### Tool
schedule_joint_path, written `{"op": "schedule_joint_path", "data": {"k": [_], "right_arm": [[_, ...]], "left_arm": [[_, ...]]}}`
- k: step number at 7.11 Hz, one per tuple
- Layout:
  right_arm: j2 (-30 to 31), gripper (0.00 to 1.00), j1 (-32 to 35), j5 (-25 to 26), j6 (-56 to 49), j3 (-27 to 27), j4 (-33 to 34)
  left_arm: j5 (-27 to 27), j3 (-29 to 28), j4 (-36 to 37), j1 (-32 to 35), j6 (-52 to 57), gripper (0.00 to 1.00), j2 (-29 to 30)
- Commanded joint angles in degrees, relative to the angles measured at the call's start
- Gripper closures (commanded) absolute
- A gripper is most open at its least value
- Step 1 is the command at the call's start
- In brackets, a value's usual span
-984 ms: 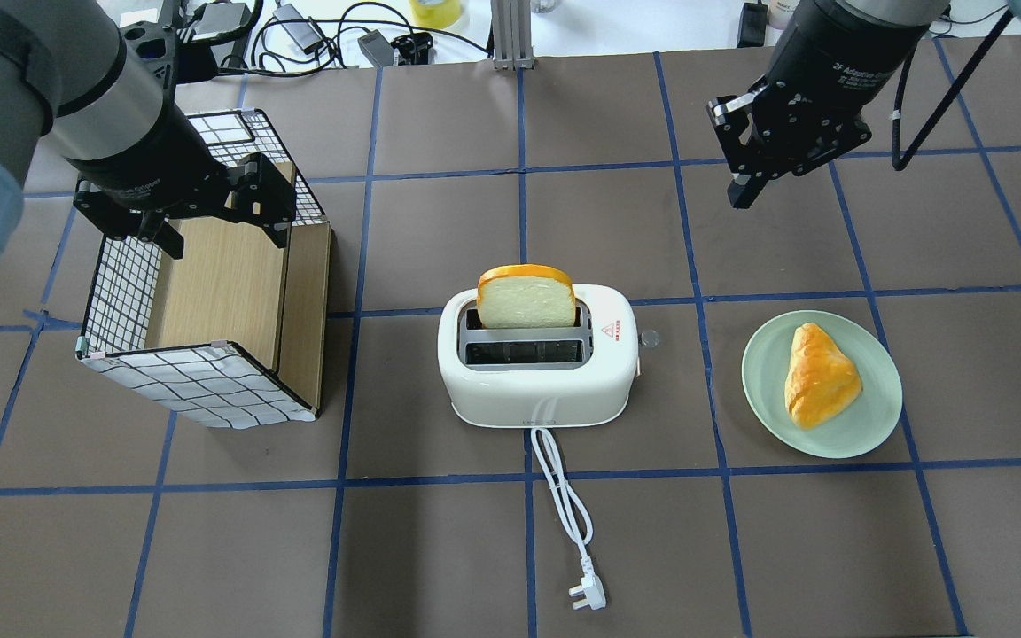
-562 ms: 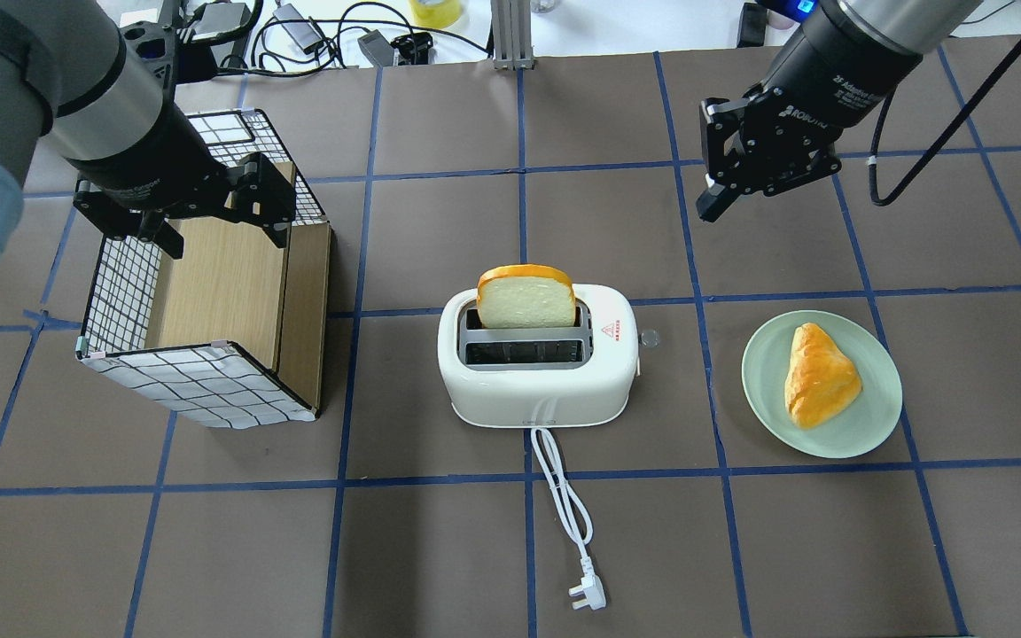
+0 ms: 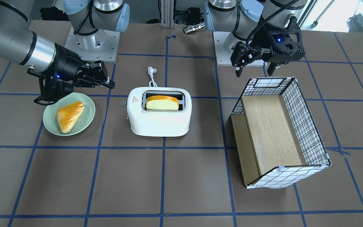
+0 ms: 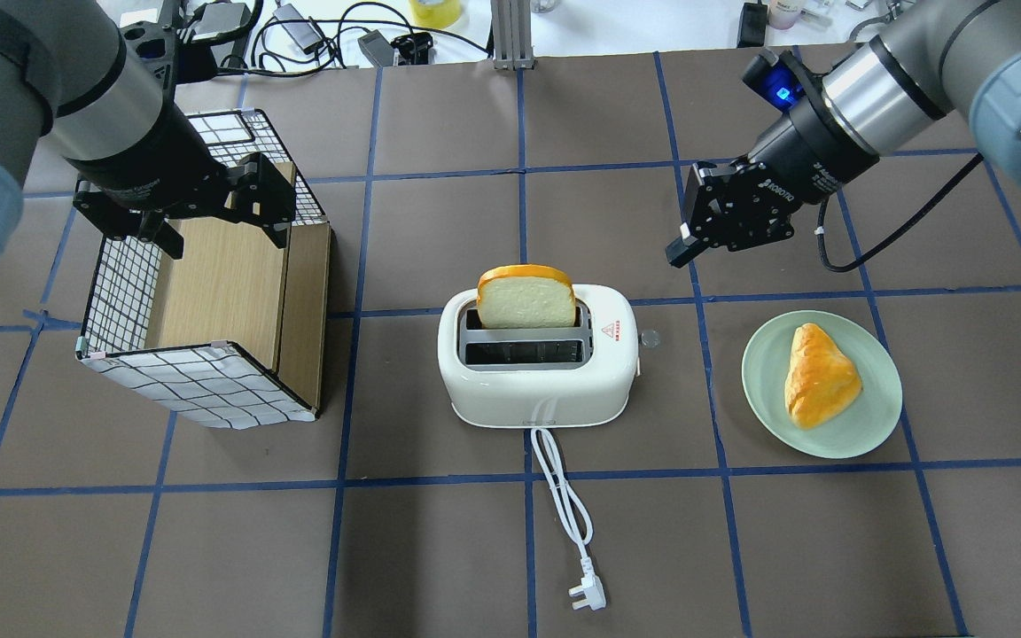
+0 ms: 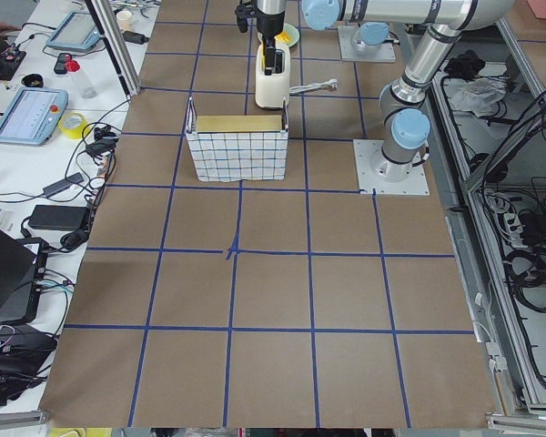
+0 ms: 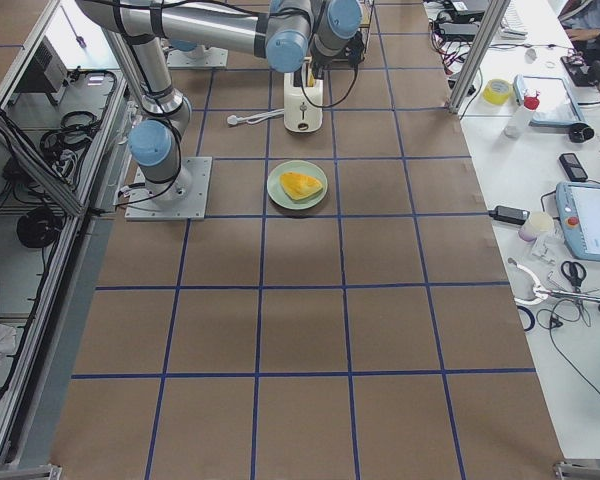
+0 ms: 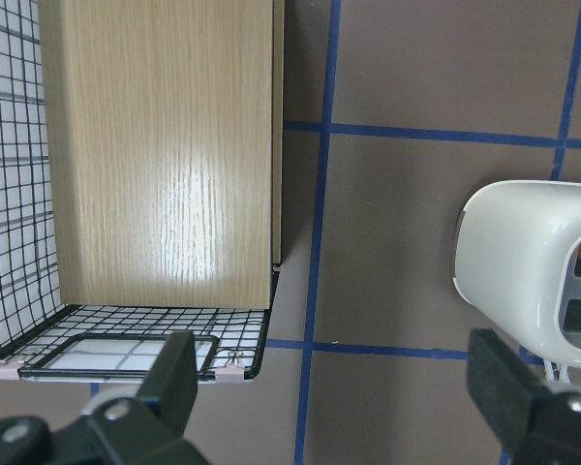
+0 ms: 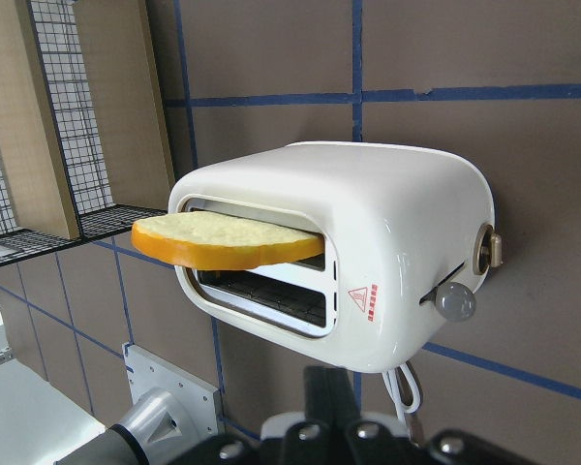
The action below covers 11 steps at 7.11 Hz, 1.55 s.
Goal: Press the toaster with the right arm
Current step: 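Lower the right gripper toward the lever on the white toaster's side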
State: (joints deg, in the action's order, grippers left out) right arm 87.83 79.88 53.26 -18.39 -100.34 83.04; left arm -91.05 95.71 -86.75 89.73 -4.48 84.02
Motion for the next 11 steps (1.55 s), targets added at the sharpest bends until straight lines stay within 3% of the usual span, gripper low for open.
{"op": "schedule_joint_path", "data": {"k": [1,4,11], "right_arm": [[0.1,1.00,-1.5,-2.3,-2.3,-7.9,7.8],[-0.5,1.00,-1.3,-2.4,-1.7,-15.0,17.8],[-2.0,1.00,-1.0,-1.5,-2.1,-16.5,17.4]], "left_arm": [[0.0,0.0,0.0,0.0,0.0,0.00,0.0],[0.0,0.0,0.0,0.0,0.0,0.00,0.0],[0.1,0.0,0.0,0.0,0.0,0.00,0.0]]}}
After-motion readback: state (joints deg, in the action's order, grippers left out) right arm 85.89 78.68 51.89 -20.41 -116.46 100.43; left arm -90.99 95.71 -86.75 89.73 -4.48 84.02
